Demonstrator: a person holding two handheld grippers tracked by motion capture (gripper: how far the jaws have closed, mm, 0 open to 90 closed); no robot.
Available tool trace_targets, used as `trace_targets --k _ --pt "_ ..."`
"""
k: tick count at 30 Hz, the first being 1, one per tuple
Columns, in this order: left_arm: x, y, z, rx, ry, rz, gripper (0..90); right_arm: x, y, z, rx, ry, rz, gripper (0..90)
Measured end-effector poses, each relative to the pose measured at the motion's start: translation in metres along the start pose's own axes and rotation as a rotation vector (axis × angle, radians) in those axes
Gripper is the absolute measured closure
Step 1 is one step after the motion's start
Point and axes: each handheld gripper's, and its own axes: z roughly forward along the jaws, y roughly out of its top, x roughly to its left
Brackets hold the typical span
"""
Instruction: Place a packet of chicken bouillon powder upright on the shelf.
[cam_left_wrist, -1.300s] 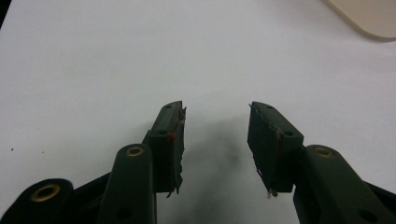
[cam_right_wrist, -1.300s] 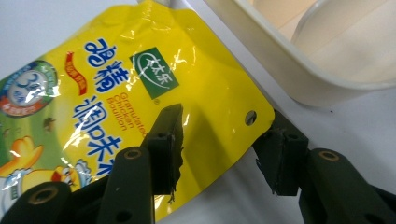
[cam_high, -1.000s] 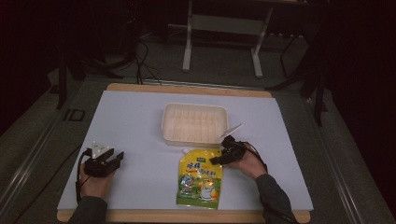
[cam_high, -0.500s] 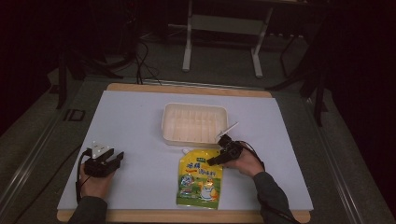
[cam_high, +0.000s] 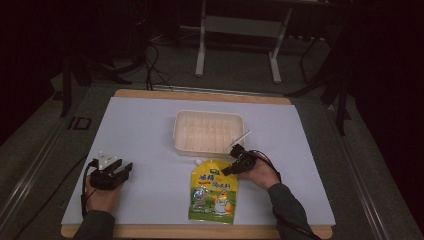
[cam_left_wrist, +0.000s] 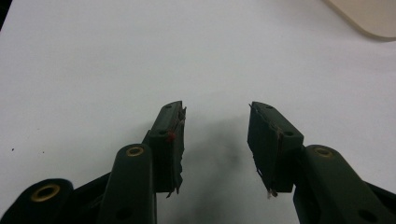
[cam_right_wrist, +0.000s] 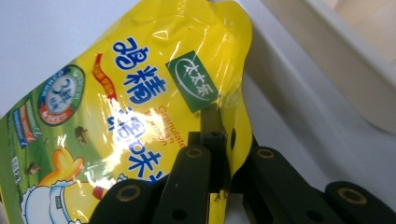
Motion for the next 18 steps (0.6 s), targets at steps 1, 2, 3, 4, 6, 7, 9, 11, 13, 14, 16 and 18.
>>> trace_targets --k 1,2,3,4,6,7,9,11,13,14,16,18 --pt "0.000 0.000 0.000 0.000 0.000 0.000 55.3 0.000 0.000 0.000 0.000 0.000 0.000 89.9" --pt "0.000 0.000 0.000 0.000 0.000 0.000 55.3 0.001 0.000 -0.002 -0.006 -0.002 -0.005 90.0" --pt "0.000 0.000 0.000 -0.001 0.000 0.001 55.3 0.002 0.000 -0.005 -0.023 0.002 -0.010 90.0" --pt "0.000 0.000 0.000 -0.001 0.001 0.001 55.3 0.003 0.000 -0.006 -0.029 0.005 -0.010 90.0" --pt "0.000 0.000 0.000 0.000 0.000 0.001 55.2 0.004 0.000 -0.010 -0.046 0.008 -0.021 90.0" --pt "0.000 0.000 0.000 0.000 0.000 0.001 55.3 0.005 0.000 -0.013 -0.054 0.012 -0.020 90.0" --pt "0.000 0.000 0.000 0.000 0.001 0.001 55.2 0.006 0.000 -0.019 -0.077 0.024 -0.027 90.0" --pt "0.000 0.000 0.000 -0.001 0.001 0.001 55.3 0.008 0.001 -0.026 -0.099 0.036 -0.034 90.0" --pt "0.000 0.000 0.000 0.000 0.001 0.001 55.2 0.011 0.002 -0.032 -0.113 0.046 -0.041 90.0" --pt "0.000 0.000 0.000 -0.001 0.001 0.000 55.2 0.012 0.003 -0.036 -0.129 0.055 -0.049 90.0" --pt "0.000 0.000 0.000 -0.001 0.001 0.000 55.2 0.016 0.005 -0.043 -0.152 0.072 -0.062 90.0" --pt "0.000 0.000 0.000 0.000 0.001 0.001 55.2 0.021 0.006 -0.050 -0.173 0.093 -0.079 90.0"
